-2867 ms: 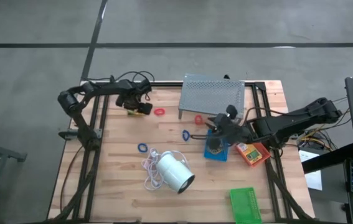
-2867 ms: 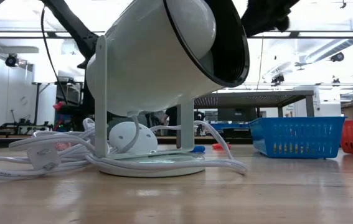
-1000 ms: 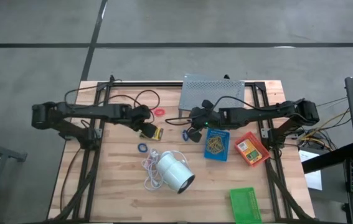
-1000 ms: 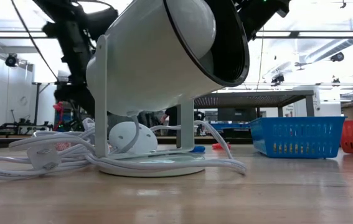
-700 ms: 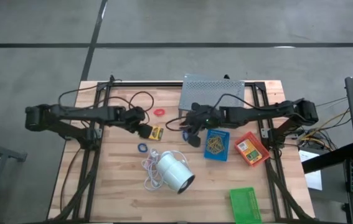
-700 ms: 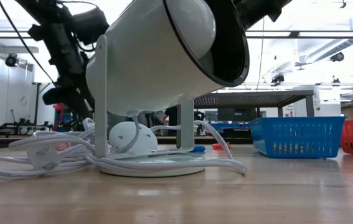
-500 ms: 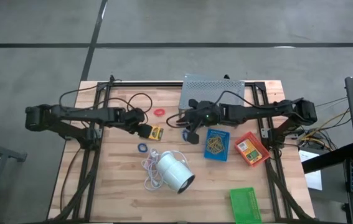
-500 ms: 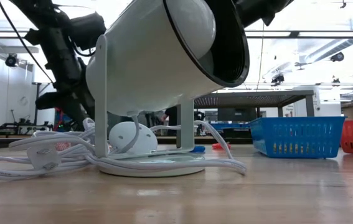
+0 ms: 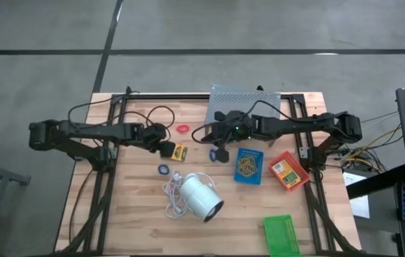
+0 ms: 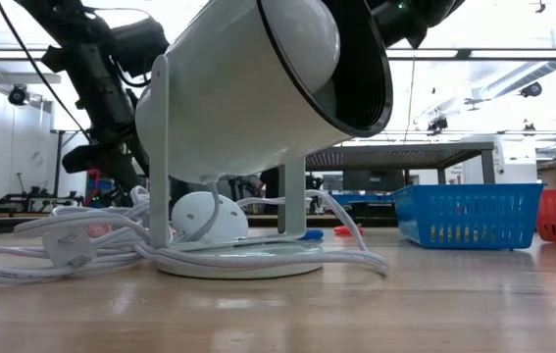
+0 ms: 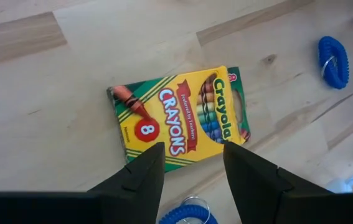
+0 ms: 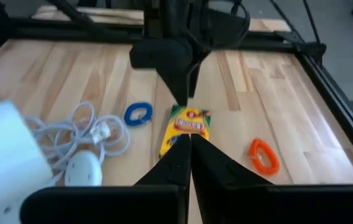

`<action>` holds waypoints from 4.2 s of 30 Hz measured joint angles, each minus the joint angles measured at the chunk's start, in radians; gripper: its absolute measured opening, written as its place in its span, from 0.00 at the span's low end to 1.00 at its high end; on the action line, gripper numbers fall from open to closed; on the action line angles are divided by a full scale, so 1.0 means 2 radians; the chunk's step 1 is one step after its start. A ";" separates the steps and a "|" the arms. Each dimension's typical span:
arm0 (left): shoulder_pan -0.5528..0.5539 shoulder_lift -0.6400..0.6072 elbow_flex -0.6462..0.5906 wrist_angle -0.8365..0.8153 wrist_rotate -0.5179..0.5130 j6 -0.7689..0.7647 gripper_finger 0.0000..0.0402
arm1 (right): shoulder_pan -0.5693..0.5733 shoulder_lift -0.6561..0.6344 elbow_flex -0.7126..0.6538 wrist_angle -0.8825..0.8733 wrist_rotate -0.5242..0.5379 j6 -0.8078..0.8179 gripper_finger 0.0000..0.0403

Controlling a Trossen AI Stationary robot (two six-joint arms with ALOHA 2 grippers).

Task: Pick & Place Office Desk Supplies
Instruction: Put the yellow box of crayons into the orange bin

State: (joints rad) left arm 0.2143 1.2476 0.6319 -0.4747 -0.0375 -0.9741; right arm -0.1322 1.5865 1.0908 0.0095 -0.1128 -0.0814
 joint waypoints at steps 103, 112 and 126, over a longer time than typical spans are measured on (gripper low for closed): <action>0.067 0.000 -0.040 0.026 0.028 0.034 0.42 | 0.008 0.360 0.190 0.074 0.041 0.097 0.02; 0.067 0.000 -0.040 0.026 0.028 0.039 0.42 | 0.009 0.357 0.187 0.087 0.043 0.090 0.02; 0.067 0.000 -0.041 0.026 0.038 0.017 0.42 | 0.009 0.358 0.188 0.055 0.044 0.093 0.02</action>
State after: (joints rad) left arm 0.3486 1.2469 0.5503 -0.4225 0.0383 -0.9406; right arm -0.1143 2.3016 1.4674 0.1194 -0.0257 0.1044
